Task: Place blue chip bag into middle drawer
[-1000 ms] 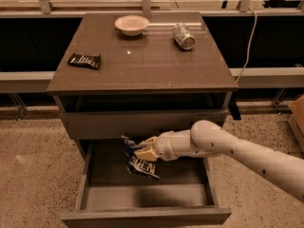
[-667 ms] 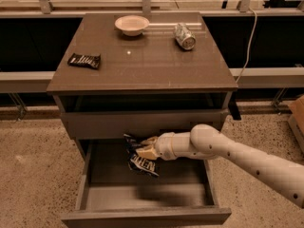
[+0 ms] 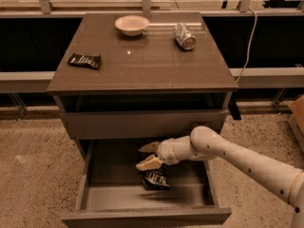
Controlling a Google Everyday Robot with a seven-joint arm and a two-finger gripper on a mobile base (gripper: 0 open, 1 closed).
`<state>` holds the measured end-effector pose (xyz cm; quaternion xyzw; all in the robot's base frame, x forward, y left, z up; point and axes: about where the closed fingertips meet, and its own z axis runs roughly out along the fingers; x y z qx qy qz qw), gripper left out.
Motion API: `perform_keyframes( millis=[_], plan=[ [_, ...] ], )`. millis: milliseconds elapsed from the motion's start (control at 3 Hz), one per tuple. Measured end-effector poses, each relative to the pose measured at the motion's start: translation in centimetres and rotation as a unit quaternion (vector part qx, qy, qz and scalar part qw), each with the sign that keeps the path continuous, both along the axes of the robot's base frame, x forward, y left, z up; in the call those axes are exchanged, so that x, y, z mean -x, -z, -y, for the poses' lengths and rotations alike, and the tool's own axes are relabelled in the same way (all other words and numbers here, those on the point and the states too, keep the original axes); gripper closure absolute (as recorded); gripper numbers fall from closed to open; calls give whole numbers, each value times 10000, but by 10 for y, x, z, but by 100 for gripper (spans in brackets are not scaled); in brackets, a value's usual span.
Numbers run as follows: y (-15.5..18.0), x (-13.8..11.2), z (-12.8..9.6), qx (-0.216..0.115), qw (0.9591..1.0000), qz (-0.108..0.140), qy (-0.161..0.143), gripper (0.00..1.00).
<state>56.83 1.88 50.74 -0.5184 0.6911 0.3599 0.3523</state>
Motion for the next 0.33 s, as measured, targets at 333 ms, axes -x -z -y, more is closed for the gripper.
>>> perform_keyframes(
  millis=[333],
  plan=[
    [8, 25, 7, -119, 9999, -65, -49, 0]
  ],
)
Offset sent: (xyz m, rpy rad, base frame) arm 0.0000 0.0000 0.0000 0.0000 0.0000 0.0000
